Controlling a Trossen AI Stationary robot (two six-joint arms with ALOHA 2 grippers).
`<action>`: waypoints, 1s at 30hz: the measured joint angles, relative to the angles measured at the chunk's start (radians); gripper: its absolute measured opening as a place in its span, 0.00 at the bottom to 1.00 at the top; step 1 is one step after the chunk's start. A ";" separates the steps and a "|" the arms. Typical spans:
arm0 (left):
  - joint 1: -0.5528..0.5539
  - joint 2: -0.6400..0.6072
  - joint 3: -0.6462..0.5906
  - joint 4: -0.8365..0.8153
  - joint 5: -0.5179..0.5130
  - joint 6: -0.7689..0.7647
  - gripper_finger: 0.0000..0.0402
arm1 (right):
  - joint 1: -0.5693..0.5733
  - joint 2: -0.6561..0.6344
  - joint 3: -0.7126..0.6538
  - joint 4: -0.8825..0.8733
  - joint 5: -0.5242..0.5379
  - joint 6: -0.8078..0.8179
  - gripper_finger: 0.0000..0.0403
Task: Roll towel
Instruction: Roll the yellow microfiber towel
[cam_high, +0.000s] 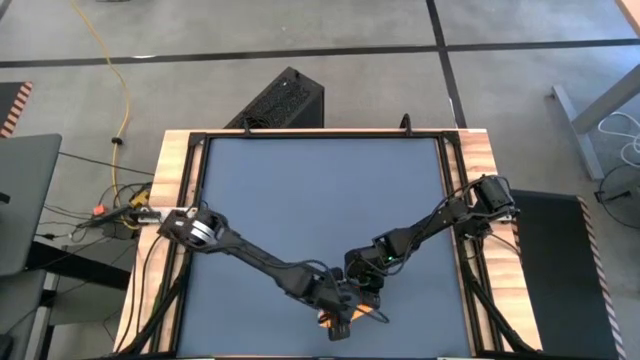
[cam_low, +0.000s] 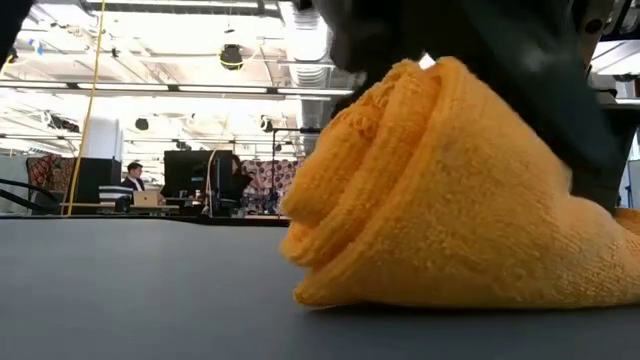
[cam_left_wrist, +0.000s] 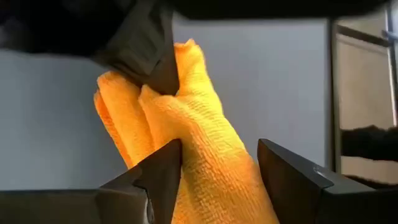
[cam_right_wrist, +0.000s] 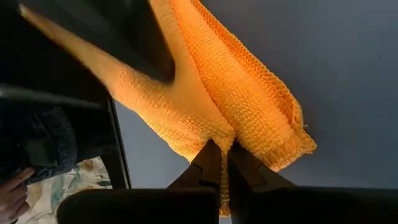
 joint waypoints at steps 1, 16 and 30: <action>0.002 0.014 0.011 -0.011 0.008 -0.021 0.50 | 0.000 0.000 0.000 -0.018 0.006 -0.003 0.07; -0.023 0.026 -0.018 -0.239 -0.045 -0.225 0.48 | 0.001 0.001 -0.001 -0.007 -0.010 -0.001 0.13; -0.088 0.038 -0.023 -0.234 -0.153 -0.289 0.22 | -0.009 -0.175 -0.001 -0.224 0.095 -0.140 0.17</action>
